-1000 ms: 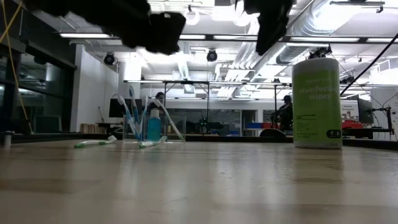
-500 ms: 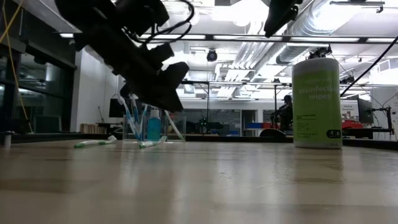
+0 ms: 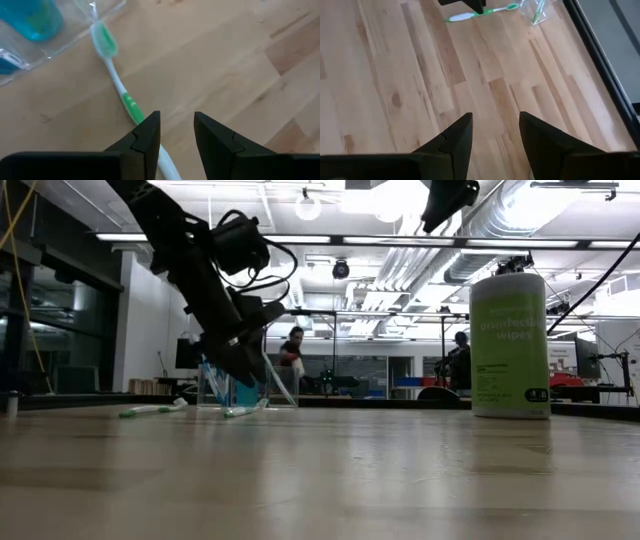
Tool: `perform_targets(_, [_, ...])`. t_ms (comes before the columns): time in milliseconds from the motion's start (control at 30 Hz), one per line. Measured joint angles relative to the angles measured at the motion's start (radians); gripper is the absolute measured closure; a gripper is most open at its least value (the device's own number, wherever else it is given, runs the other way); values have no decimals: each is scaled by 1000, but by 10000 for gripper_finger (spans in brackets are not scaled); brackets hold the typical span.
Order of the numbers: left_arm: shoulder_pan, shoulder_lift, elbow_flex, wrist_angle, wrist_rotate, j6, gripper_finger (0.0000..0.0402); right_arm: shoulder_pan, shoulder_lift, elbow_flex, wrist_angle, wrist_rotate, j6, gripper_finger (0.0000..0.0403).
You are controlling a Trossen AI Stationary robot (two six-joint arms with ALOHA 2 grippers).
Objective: Pick & Place toothbrushing station
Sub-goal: Put the right green toothbrush into the right section of the transparent organizer
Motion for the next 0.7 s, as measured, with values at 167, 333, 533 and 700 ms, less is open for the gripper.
perform_targets(167, [6, 0, 0, -2, -12, 4, 286, 16, 0, 0, 0, 41, -9, 250])
perform_targets(333, [6, 0, 0, -27, -22, 4, 286, 16, 0, 0, 0, 41, -10, 250])
perform_targets(533, [6, 4, 0, -124, -44, -50, 286, 15, 0, 0, 2, 41, -10, 250])
perform_targets(700, [6, 4, 1, -119, -44, -59, 286, 15, 0, 0, 3, 41, -10, 250])
